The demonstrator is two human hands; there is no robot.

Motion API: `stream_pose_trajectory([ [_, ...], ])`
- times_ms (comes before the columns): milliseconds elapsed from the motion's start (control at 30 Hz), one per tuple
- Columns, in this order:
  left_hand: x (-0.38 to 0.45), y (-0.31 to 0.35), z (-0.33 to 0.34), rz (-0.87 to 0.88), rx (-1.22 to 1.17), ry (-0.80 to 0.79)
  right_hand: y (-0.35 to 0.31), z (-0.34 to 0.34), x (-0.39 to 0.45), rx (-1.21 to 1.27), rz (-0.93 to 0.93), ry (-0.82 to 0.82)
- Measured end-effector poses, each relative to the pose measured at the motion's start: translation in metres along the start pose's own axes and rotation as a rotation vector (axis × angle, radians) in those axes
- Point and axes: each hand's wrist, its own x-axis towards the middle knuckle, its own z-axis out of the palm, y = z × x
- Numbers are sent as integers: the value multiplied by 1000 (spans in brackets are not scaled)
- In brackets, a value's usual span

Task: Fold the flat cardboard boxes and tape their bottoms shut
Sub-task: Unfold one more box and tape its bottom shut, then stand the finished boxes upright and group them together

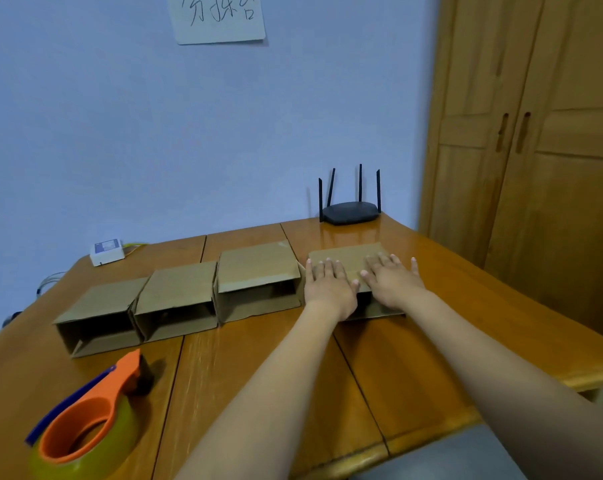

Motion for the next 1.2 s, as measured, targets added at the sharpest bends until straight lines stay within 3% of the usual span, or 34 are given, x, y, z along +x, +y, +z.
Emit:
stream_pose_trajectory([
  [267, 58, -30, 2, -60, 19, -6, -26, 7, 72, -28, -5, -38],
  [567, 65, -49, 1, -64, -67, 6, -38, 3, 84, -40, -54, 2],
  [733, 33, -61, -23, -84, -88, 33, -53, -13, 57, -62, -72, 131],
  [1200, -135, -204, -79, -400, -53, 44, -214, -45, -54, -2, -284, 55],
])
